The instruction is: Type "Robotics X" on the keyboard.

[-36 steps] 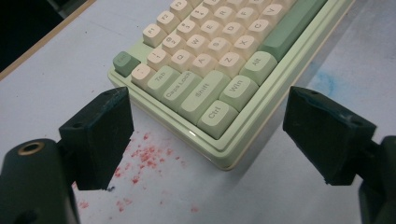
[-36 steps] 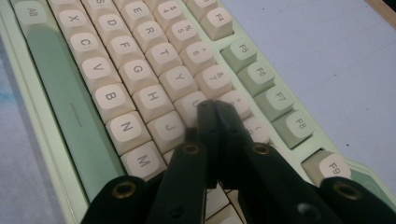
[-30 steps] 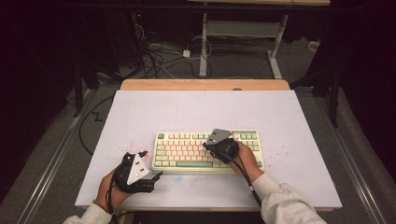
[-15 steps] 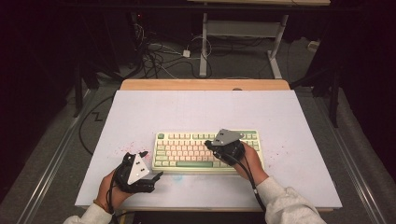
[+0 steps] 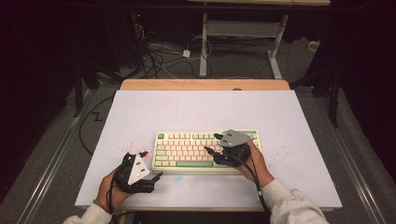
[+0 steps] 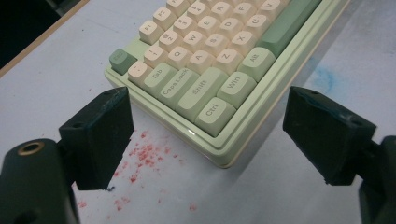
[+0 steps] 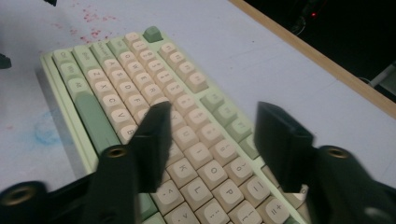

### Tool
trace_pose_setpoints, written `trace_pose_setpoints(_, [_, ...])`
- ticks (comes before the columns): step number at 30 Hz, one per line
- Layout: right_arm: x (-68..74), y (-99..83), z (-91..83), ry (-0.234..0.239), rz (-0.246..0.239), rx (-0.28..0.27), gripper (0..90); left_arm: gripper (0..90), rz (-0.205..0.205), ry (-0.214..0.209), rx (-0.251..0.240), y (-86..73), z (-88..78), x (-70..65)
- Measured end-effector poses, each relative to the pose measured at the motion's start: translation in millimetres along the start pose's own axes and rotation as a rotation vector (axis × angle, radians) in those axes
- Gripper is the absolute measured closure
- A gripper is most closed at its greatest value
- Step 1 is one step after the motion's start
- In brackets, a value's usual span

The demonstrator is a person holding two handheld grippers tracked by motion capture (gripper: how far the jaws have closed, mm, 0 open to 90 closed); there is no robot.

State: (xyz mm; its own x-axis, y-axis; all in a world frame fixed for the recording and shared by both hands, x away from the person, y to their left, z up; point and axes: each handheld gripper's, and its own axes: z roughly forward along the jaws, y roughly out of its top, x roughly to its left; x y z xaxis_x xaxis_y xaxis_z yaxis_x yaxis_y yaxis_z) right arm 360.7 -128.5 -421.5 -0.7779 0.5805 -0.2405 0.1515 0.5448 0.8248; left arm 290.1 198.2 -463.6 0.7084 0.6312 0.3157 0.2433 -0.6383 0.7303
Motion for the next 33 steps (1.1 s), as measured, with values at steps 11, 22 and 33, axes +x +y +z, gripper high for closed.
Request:
trace_pose_setpoints(11, [3.8,-0.9,-11.9,-0.027,-0.003,-0.046,23.1,15.8,0.002,-0.007,-0.003,0.7,-0.5,-0.2])
trace_pose_setpoints(22, [3.6,-6.0,-25.2,-0.044,-0.017,-0.061,21.6,15.8,0.001,-0.005,-0.011,1.5,-2.4,0.3])
trace_pose_setpoints(33, [1.2,-15.0,-39.4,-0.075,-0.036,-0.060,21.7,16.1,-0.002,-0.006,-0.009,2.1,-3.1,0.6])
